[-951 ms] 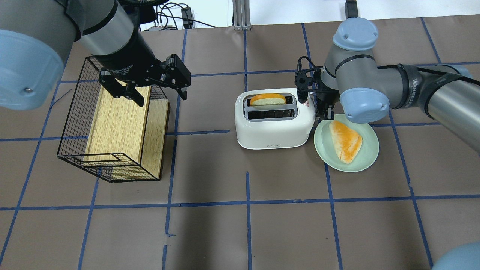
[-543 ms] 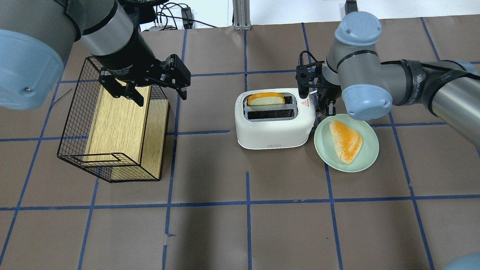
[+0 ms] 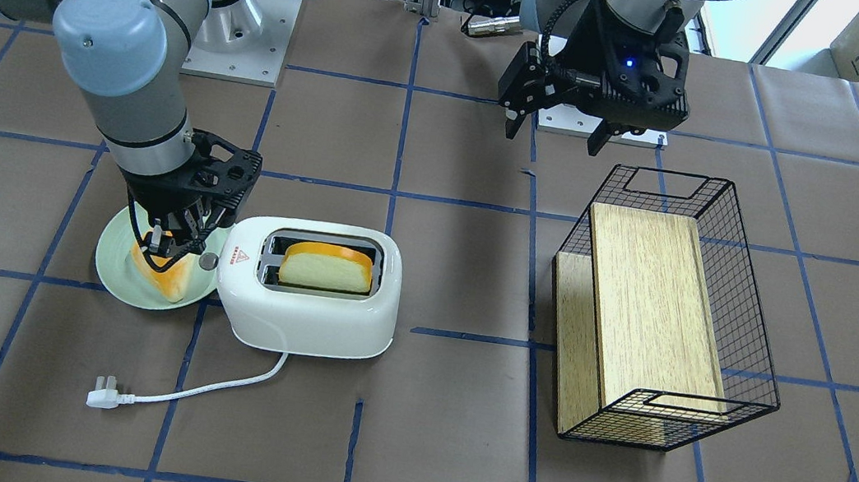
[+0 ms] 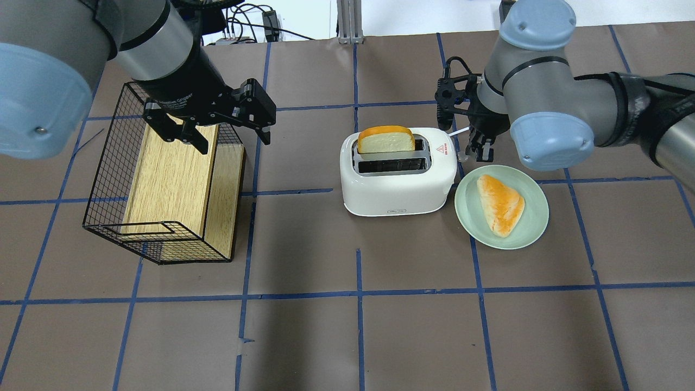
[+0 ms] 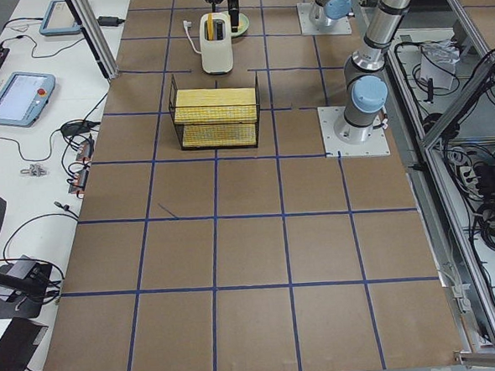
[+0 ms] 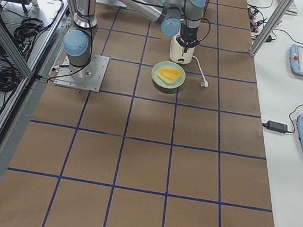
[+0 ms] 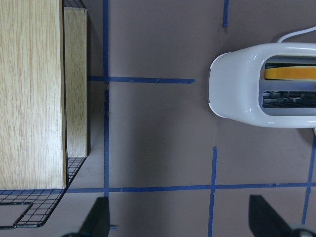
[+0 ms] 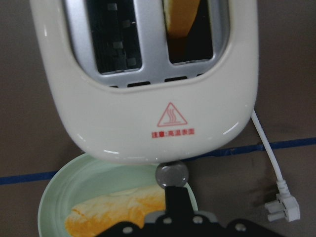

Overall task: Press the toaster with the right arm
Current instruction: 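Lift the right gripper up and away from the toaster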

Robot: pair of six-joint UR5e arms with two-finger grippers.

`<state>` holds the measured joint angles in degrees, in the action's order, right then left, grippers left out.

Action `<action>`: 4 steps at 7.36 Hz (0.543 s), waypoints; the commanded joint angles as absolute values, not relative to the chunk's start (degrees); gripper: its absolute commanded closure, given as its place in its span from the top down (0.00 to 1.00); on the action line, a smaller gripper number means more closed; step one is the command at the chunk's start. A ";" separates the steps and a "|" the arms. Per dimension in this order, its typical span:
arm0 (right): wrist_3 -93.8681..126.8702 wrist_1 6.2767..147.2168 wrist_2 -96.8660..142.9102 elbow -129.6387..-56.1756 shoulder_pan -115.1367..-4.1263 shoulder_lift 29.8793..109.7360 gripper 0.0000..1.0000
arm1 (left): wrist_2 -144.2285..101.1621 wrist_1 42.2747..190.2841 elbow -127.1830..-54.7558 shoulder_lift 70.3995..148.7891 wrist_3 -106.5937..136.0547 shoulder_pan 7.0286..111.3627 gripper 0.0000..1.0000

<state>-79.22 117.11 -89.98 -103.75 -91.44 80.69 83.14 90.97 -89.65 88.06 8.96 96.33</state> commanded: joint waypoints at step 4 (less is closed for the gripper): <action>-43.60 105.52 -90.09 -100.57 -91.41 89.02 0.06 | 83.14 90.97 -89.65 88.07 8.96 96.33 1.00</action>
